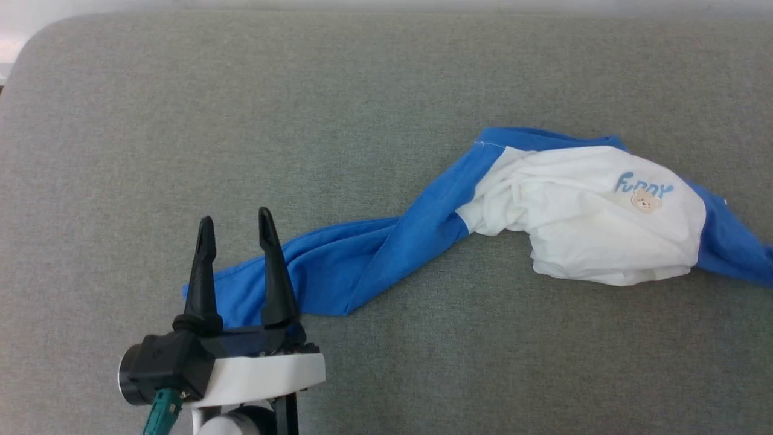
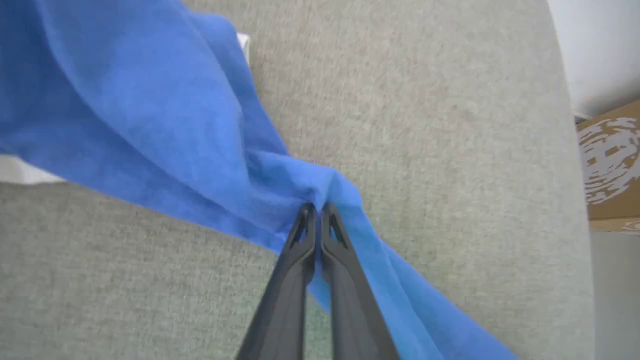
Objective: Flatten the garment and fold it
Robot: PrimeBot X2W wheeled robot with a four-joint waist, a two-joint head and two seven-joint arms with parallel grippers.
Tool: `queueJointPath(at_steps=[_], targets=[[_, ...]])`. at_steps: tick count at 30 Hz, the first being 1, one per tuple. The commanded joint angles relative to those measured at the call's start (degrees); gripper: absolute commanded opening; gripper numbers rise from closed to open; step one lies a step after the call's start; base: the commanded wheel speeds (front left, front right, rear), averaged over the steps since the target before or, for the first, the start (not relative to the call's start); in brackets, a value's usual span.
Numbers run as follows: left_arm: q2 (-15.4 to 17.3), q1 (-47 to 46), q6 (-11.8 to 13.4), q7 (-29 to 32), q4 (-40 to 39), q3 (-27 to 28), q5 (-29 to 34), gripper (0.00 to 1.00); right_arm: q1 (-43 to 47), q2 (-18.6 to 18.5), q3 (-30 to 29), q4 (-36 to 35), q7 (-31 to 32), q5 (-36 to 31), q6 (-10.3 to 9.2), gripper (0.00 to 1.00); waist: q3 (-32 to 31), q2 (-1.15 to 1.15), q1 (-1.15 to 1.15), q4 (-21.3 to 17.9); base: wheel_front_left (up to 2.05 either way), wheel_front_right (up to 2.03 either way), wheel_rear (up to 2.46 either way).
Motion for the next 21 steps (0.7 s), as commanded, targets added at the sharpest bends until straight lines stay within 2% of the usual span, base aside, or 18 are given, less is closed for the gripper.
queueJointPath(at_steps=[1,7,12,15,19,20,21], targets=[[-0.03,-0.80,0.28,-0.26,-0.35,-0.23,0.57,1.00,-2.89,-0.99,-0.73,-0.87,-1.40,0.23,-0.12,0.00,0.52,-0.01,0.00,-0.44,0.00,0.00,0.00],[-0.03,-2.26,0.70,-0.26,-0.55,-1.79,0.76,1.00,-12.23,-5.87,-4.46,-2.39,-5.26,-1.44,-0.12,0.00,2.68,-0.01,0.00,-0.47,0.00,0.00,0.00],[-0.03,-3.26,1.32,-0.26,-0.30,-3.26,1.02,1.00,-18.53,-9.13,-7.43,1.94,-7.77,-5.36,-0.12,0.00,4.74,-0.01,0.00,0.79,0.00,0.00,0.00],[-0.03,-3.69,1.69,-0.26,-0.09,-4.16,1.43,1.00,-20.87,-9.29,-8.26,7.33,-8.63,-8.38,-0.12,0.00,5.75,-0.01,0.00,1.84,0.00,0.00,0.00],[-0.03,-4.11,2.21,-0.26,0.09,-5.19,1.69,1.00,-21.69,-6.90,-6.82,13.95,-8.54,-9.81,-0.12,0.00,6.73,-0.01,0.00,2.72,0.00,0.00,0.00],[-0.03,-4.24,2.29,-0.26,0.22,-5.46,1.75,1.00,-21.76,-6.20,-6.40,15.38,-8.62,-9.85,-0.12,0.04,6.85,-0.01,0.00,2.83,0.00,0.00,0.00],[-0.03,-4.39,2.32,-0.26,0.38,-5.75,1.81,1.00,-21.85,-5.64,-6.06,16.71,-8.78,-9.85,-0.12,0.40,6.93,-0.01,0.00,2.92,0.00,0.00,0.00]])
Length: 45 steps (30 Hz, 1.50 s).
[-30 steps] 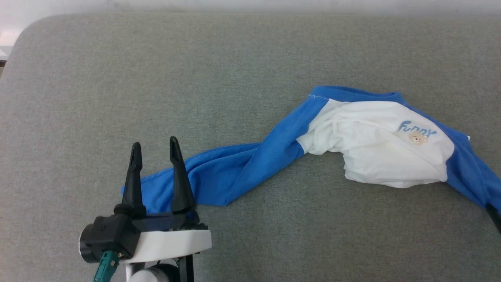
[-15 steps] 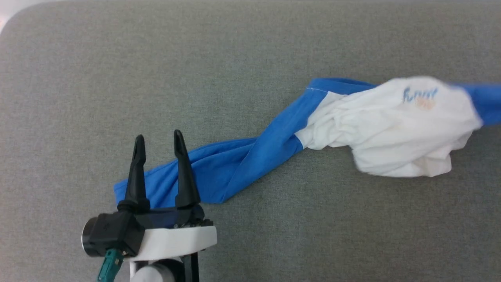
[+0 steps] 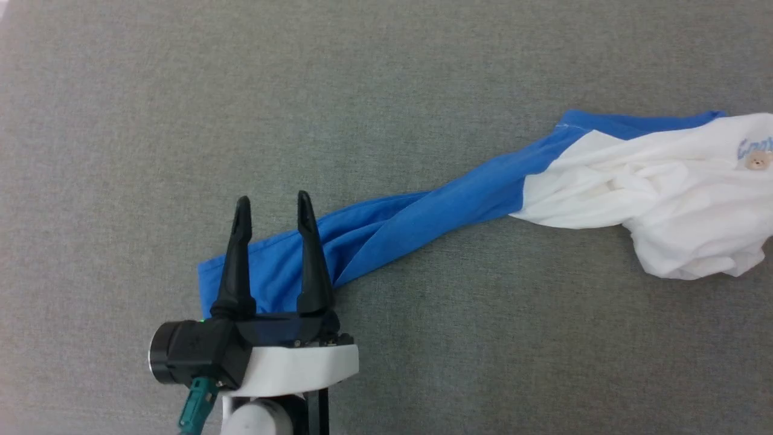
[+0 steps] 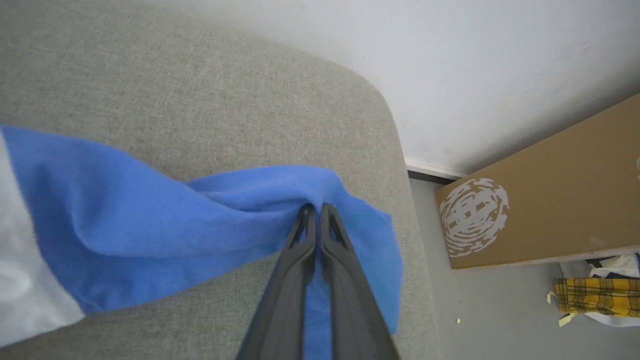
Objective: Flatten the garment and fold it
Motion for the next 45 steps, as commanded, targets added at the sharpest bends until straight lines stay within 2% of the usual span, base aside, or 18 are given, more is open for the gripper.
queueJointPath(at_steps=[1,5,9,12,16,18,21,25,27,30,32,37,45], targets=[[-0.03,-1.17,0.29,-0.26,0.35,-0.51,0.91,1.00,-0.82,0.95,0.61,1.73,-0.47,-0.11,-0.12,1.00,0.53,0.00,-0.01,0.58,0.00,0.00,0.00],[-0.03,-1.67,0.24,-0.26,1.09,-0.98,0.90,1.00,-1.91,1.63,2.09,3.60,-3.33,0.66,-0.12,1.00,-0.54,0.00,-0.01,0.27,0.00,0.00,0.00],[-0.03,-1.32,-0.36,-0.26,1.92,-0.52,0.88,1.00,-2.90,2.31,1.08,1.12,-8.43,3.65,-0.12,1.00,-3.06,0.00,-0.01,-0.46,0.00,0.00,0.00],[-0.03,-0.30,-1.04,-0.26,2.49,0.31,0.84,1.00,-0.58,3.84,-0.54,-3.92,-12.33,6.26,-0.12,1.00,-5.57,0.00,-0.01,-1.24,0.00,0.00,0.00],[0.00,1.89,-2.63,-0.26,3.08,1.45,1.00,1.00,8.09,7.50,-5.36,-14.58,-15.70,8.87,-0.12,1.00,-8.67,0.00,-0.01,-2.29,0.00,0.00,0.00],[0.02,3.08,-3.54,-0.26,3.11,1.89,0.97,1.00,15.00,11.34,-10.11,-21.40,-16.95,8.59,-0.12,1.00,-9.93,0.00,-0.01,-2.69,0.00,0.00,0.00],[0.50,4.81,-4.79,-0.26,3.19,1.93,1.75,1.00,25.57,20.08,-17.13,-33.02,-16.83,6.18,-0.12,1.00,-11.13,0.00,-0.01,-3.59,0.00,0.00,0.00],[2.00,5.50,-5.96,-0.26,3.54,0.56,4.62,1.00,35.49,32.37,-21.30,-45.97,-15.07,2.13,-0.12,1.00,-11.54,0.00,-0.01,-5.45,0.00,0.00,0.00],[2.93,4.51,-6.76,0.01,4.14,-0.54,6.04,1.00,37.76,36.22,-21.47,-50.24,-14.02,1.07,-0.12,1.00,-11.25,0.00,-0.01,-6.44,0.00,0.00,0.00],[4.12,2.21,-8.05,1.76,5.05,-1.82,7.62,1.00,38.67,37.99,-21.12,-53.15,-13.04,0.40,-0.12,1.00,-10.71,0.00,-0.01,-7.33,0.00,0.00,0.00],[5.45,-0.85,-10.11,6.14,6.99,-3.47,9.03,1.00,38.80,38.72,-20.81,-54.91,-12.20,-0.01,-0.12,1.00,-9.85,0.00,-0.01,-7.98,0.00,0.00,0.00],[8.21,-10.09,-15.80,22.59,13.90,-7.04,12.04,1.00,37.64,38.52,-19.86,-56.81,-10.88,0.14,-0.12,1.00,-6.90,0.00,-0.01,-8.83,0.00,0.00,0.00],[8.47,-19.23,-21.01,39.94,26.14,-8.86,11.97,1.00,36.30,36.56,-17.72,-56.14,-10.41,2.22,-0.12,1.00,-3.14,0.00,-0.01,-9.38,0.00,0.00,0.00]])
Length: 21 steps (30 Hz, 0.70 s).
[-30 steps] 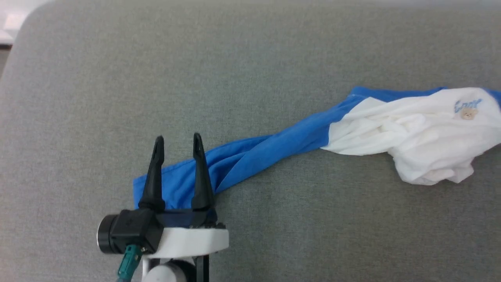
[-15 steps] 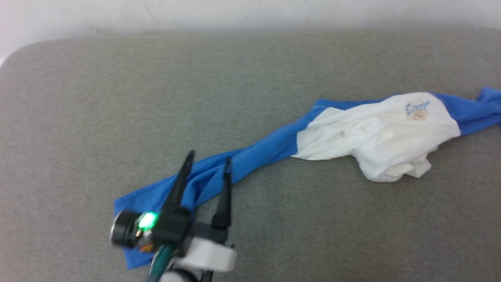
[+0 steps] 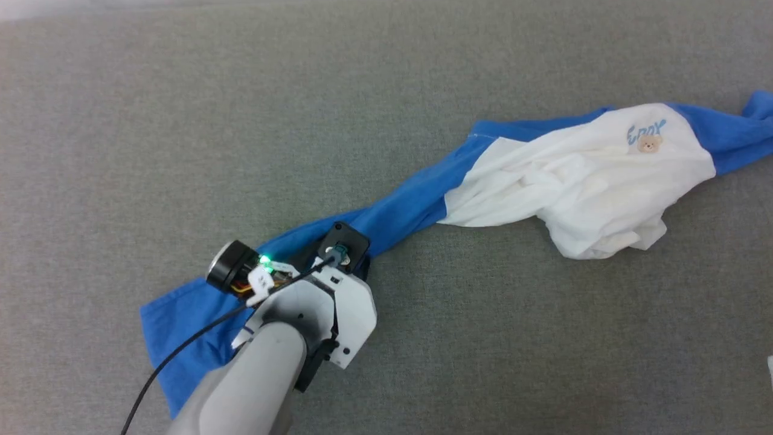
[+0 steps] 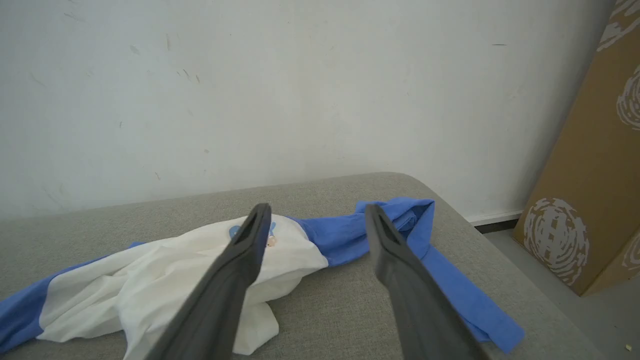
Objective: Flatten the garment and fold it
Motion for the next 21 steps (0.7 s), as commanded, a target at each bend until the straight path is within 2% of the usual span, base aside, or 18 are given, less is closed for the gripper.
queueJointPath(at_steps=[1,3,4,5,9,12,13,17,19,21], targets=[[0.07,-0.98,-0.69,1.45,1.09,-0.34,-0.33,1.00,-0.87,-0.41,0.20,0.12,0.03,0.47,-0.11,1.00,1.25,0.00,-0.01,-0.47,0.00,0.00,0.00],[-0.30,-1.70,-1.16,3.09,2.52,-0.62,-0.77,1.00,-1.15,-0.78,0.54,0.31,-0.10,0.78,-0.11,1.00,1.56,0.00,-0.01,-0.49,0.00,0.00,0.00],[-0.37,-2.00,-1.31,3.30,2.93,-0.80,-0.81,0.32,-1.25,-0.94,0.69,0.39,-0.17,0.92,-0.11,1.00,1.69,0.00,-0.01,-0.47,0.00,0.00,0.00],[-0.48,-2.22,-1.37,3.18,3.19,-0.90,-0.91,0.00,-1.33,-1.08,0.81,0.49,-0.25,1.04,-0.11,1.00,1.79,0.00,-0.01,-0.44,0.00,0.00,0.00],[-2.57,-2.00,-1.06,1.32,0.61,0.80,-4.61,0.00,-1.37,-1.36,1.04,0.77,-0.53,1.34,-0.11,1.00,1.69,0.00,-0.01,-0.18,0.00,0.00,0.00],[-4.43,-2.01,-1.13,1.01,-7.34,4.53,-10.84,0.00,-1.04,-1.37,0.81,0.54,-0.56,1.53,-0.11,1.00,1.67,0.00,-0.01,0.13,0.00,0.00,0.00],[-3.84,-2.74,-1.12,1.46,-10.61,5.86,-11.69,0.00,-0.96,-1.38,0.72,0.43,-0.59,1.61,-0.11,1.00,1.80,0.00,-0.01,0.24,0.00,0.00,0.00],[1.96,-8.41,0.14,4.42,-20.36,11.90,-9.98,0.00,-1.23,-1.89,1.31,0.26,-0.59,2.24,-0.11,1.00,3.32,0.00,-0.01,0.16,0.00,0.00,0.00],[4.42,-11.78,0.36,5.18,-21.45,14.50,-9.16,0.00,-1.80,-2.33,1.86,0.35,-0.75,2.76,-0.11,1.00,4.53,0.00,-0.01,-0.25,0.00,0.00,0.00],[4.47,-14.75,1.65,4.58,-20.28,16.98,-9.65,0.00,-2.36,-2.86,2.34,0.75,-0.90,3.26,-0.11,1.00,5.78,0.00,-0.01,-0.66,0.00,0.00,0.00]])
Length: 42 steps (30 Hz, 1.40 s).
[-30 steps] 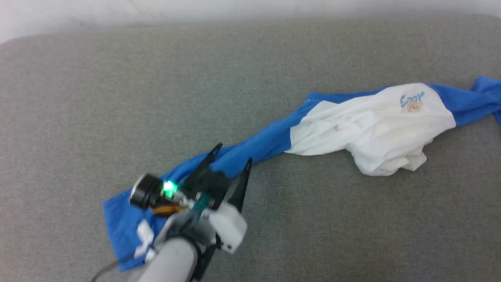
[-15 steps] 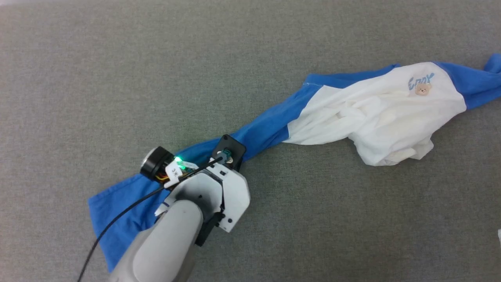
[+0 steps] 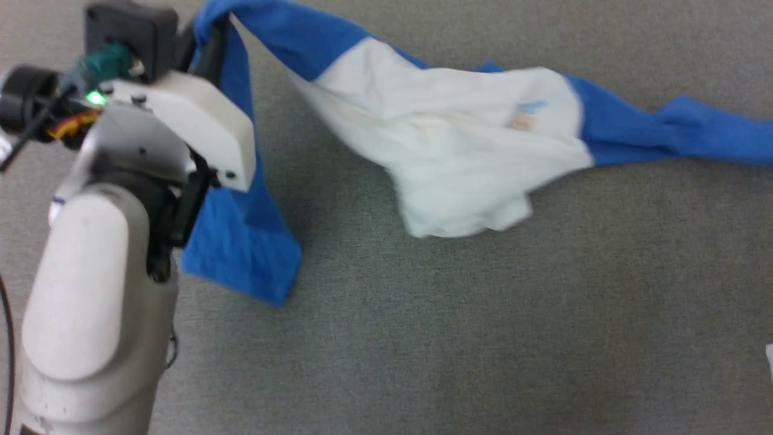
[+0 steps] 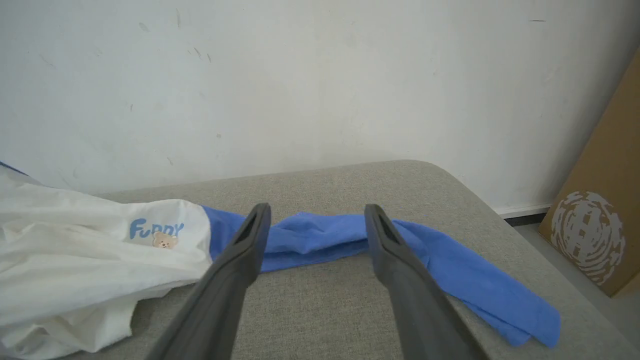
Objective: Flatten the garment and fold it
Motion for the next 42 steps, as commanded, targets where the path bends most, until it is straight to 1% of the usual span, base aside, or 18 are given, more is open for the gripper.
queueJointPath(at_steps=[1,4,5,6,7,8,9,12,16,20,22,24,27,31,34,38,41,42], targets=[[-0.03,-1.51,0.48,-0.03,1.91,0.45,0.17,0.00,-0.96,-0.55,0.38,0.44,-0.29,0.59,-0.11,1.00,2.08,0.00,-0.01,-0.81,0.00,0.00,0.00],[-0.06,-3.19,1.45,-0.18,8.11,1.05,0.53,0.02,-1.71,-1.50,1.43,1.39,-0.46,1.29,-0.11,1.00,3.67,0.00,-0.01,-1.32,0.00,0.00,0.00],[-0.39,-3.16,1.91,-0.45,10.10,0.93,0.72,0.18,-1.98,-1.80,1.72,1.70,-0.60,1.51,-0.11,1.00,4.08,0.00,-0.01,-1.46,0.00,0.00,0.00],[-1.24,-2.87,2.68,-1.02,12.03,1.09,0.44,0.29,-2.26,-2.10,1.96,2.00,-0.76,1.70,-0.11,1.00,4.43,0.00,-0.01,-1.56,0.00,0.00,0.00],[-1.85,-2.52,3.23,-1.76,13.82,1.02,0.41,0.44,-2.51,-2.42,2.19,2.33,-0.85,1.82,-0.11,1.00,4.65,0.00,-0.01,-1.62,0.00,0.00,0.00],[-2.37,-2.19,3.69,-2.71,15.42,0.97,0.41,0.89,-2.74,-2.73,2.44,2.62,-0.91,1.91,-0.11,1.00,4.82,0.00,-0.01,-1.67,0.00,0.00,0.00],[-3.04,-1.88,4.51,-4.00,16.80,1.28,0.28,1.00,-2.95,-3.00,2.67,2.88,-0.96,1.98,-0.11,1.00,4.89,0.00,-0.01,-1.68,0.00,0.00,0.00],[-4.16,-1.43,5.48,-9.20,18.97,1.79,-0.01,1.00,-3.27,-3.70,3.31,3.39,-0.93,1.91,-0.11,1.00,4.42,0.00,-0.01,-1.35,0.00,0.00,0.00],[-6.97,-0.28,6.69,-21.33,16.90,3.90,-2.01,1.00,-2.63,-4.01,3.80,3.45,-0.46,1.35,-0.11,1.00,2.14,0.00,-0.01,0.24,0.00,0.00,0.00],[-9.16,3.99,6.45,-33.84,10.03,3.43,-2.49,1.00,-1.09,-2.91,3.77,2.71,0.72,0.23,-0.11,1.00,-1.42,0.00,-0.01,2.46,0.00,0.00,0.00],[-9.82,8.08,6.47,-38.43,5.91,2.65,-2.45,1.00,-0.20,-1.98,3.99,2.12,1.58,-0.56,-0.11,1.00,-3.36,0.00,-0.01,3.26,0.00,0.00,0.00],[-10.12,13.28,7.38,-41.46,2.13,2.08,-1.61,1.00,0.81,-0.81,4.18,1.50,2.47,-1.37,-0.11,1.00,-5.30,0.00,-0.01,3.92,0.00,0.00,0.00],[-10.27,22.48,9.92,-43.60,-3.09,1.03,1.25,1.00,2.58,1.08,4.68,0.48,3.65,-2.35,-0.11,1.00,-7.65,0.00,-0.01,4.51,0.00,0.00,0.00],[-11.46,35.12,13.81,-44.78,-7.49,-0.76,2.72,1.00,5.18,3.68,5.47,-0.66,4.65,-3.55,-0.11,1.00,-9.87,0.00,-0.01,5.15,0.00,0.00,0.00],[-12.31,41.66,16.18,-45.04,-8.29,-1.59,1.18,1.00,6.80,4.86,6.45,-1.13,5.22,-4.27,-0.11,1.00,-10.83,0.00,-0.01,5.66,0.00,0.00,0.00],[-12.72,44.09,16.74,-45.08,-8.66,-2.53,0.59,1.00,7.11,5.13,9.08,-1.57,6.12,-4.68,-0.11,1.00,-10.62,0.00,-0.01,6.47,0.00,0.00,0.00],[-12.83,43.04,16.48,-45.09,-8.98,-2.67,1.27,1.00,4.98,2.48,13.22,-1.27,8.18,-4.88,-0.11,1.00,-9.58,0.00,-0.01,6.97,0.00,0.00,0.00],[-12.83,43.04,16.48,-45.09,-8.98,-2.67,1.27,1.00,4.98,2.48,13.22,-1.27,8.18,-4.88,-0.11,1.00,-9.58,0.00,-0.01,6.97,0.00,0.00,0.00]])
